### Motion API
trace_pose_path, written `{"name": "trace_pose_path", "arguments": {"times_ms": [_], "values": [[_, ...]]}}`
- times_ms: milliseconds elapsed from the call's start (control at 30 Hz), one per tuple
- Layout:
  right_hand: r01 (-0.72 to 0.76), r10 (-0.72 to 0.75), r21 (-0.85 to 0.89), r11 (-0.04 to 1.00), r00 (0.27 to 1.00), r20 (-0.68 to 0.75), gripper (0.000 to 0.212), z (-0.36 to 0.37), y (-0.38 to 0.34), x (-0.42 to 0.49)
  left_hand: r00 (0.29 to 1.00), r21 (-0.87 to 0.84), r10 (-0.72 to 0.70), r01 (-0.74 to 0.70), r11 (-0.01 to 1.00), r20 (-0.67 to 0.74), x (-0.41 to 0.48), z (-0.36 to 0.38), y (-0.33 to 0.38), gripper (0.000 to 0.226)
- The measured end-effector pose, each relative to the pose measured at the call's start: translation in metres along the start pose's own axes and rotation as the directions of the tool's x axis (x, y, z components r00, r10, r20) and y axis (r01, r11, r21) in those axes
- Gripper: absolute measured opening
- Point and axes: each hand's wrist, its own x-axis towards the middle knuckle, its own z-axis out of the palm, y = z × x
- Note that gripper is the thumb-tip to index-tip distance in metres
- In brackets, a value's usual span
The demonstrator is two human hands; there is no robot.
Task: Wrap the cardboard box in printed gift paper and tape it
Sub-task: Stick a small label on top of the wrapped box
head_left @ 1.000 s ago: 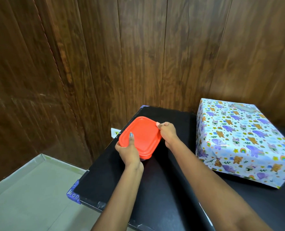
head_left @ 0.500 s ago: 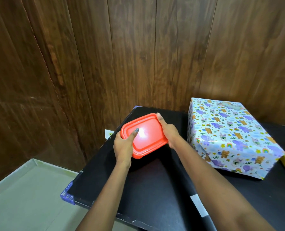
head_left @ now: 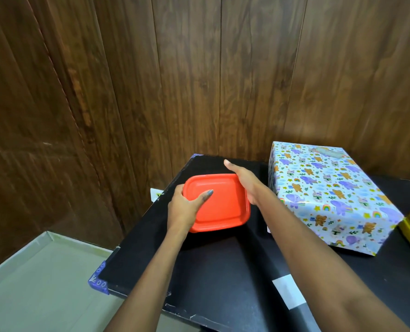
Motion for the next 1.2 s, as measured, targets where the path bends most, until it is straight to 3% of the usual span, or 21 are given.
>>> {"name": "trace_pose_path", "arguments": {"times_ms": [133, 267, 333, 433, 567, 700, 800, 867, 933, 967, 1000, 1067, 1133, 1200], "values": [[0.023, -0.031, -0.043, 0.999, 0.979, -0.203, 0.030, 0.002, 0.003, 0.003, 0.999, 0.026, 0.037, -0.037, 0.999, 0.015, -0.004, 0.003, 0.002, 0.056], [0.027, -0.059, -0.136, 0.990, 0.970, -0.236, 0.047, 0.007, -0.005, 0.003, 0.999, 0.032, 0.033, -0.033, 0.999, -0.001, -0.001, 0.000, 0.003, 0.059], [0.086, -0.165, -0.361, 0.928, 0.967, -0.194, 0.052, 0.012, -0.015, -0.001, 0.999, 0.021, 0.029, -0.030, 0.999, 0.018, 0.001, -0.004, 0.004, 0.055], [0.199, -0.267, -0.666, 0.719, 0.964, 0.000, 0.058, 0.033, -0.032, -0.018, 0.994, 0.156, 0.059, -0.073, 0.985, 0.091, 0.002, -0.001, 0.007, 0.057], [0.230, -0.289, -0.795, 0.561, 0.955, 0.073, 0.051, 0.054, -0.043, -0.034, 0.992, 0.218, 0.070, -0.091, 0.972, 0.104, 0.004, 0.004, 0.012, 0.063], [0.227, -0.306, -0.846, 0.483, 0.949, 0.080, 0.043, 0.060, -0.047, -0.035, 0.995, 0.228, 0.080, -0.093, 0.969, 0.065, 0.006, 0.004, 0.007, 0.063], [0.244, -0.299, -0.814, 0.528, 0.950, 0.091, 0.054, 0.062, -0.045, -0.026, 0.997, 0.228, 0.064, -0.070, 0.971, 0.035, 0.013, 0.007, 0.002, 0.059], [0.277, -0.331, -0.795, 0.539, 0.938, 0.102, 0.058, 0.060, -0.042, -0.018, 0.999, 0.103, -0.015, 0.018, 0.995, -0.032, 0.022, 0.009, -0.001, 0.053], [0.276, -0.383, -0.843, 0.461, 0.919, 0.091, 0.052, 0.059, -0.032, -0.013, 0.978, -0.204, -0.173, 0.146, 0.968, -0.117, 0.035, 0.014, -0.010, 0.047], [0.242, -0.376, -0.866, 0.437, 0.924, 0.068, 0.053, 0.058, -0.024, -0.012, 0.960, -0.370, -0.254, 0.196, 0.908, -0.115, 0.042, 0.016, -0.013, 0.045], [0.196, -0.332, -0.872, 0.449, 0.942, 0.041, 0.057, 0.058, -0.015, -0.012, 0.941, -0.516, -0.330, 0.250, 0.820, -0.069, 0.048, 0.019, -0.015, 0.042], [0.097, -0.189, -0.819, 0.566, 0.982, -0.015, 0.066, 0.057, 0.001, -0.009, 0.905, -0.679, -0.419, 0.356, 0.642, 0.079, 0.060, 0.027, -0.016, 0.036], [0.005, -0.082, -0.685, 0.729, 0.993, -0.080, 0.072, 0.054, 0.010, -0.002, 0.880, -0.702, -0.454, 0.413, 0.580, 0.142, 0.069, 0.038, -0.018, 0.037], [-0.001, -0.078, -0.494, 0.869, 0.987, -0.139, 0.070, 0.049, 0.017, 0.013, 0.884, -0.698, -0.429, 0.427, 0.575, 0.187, 0.075, 0.051, -0.022, 0.044]]}}
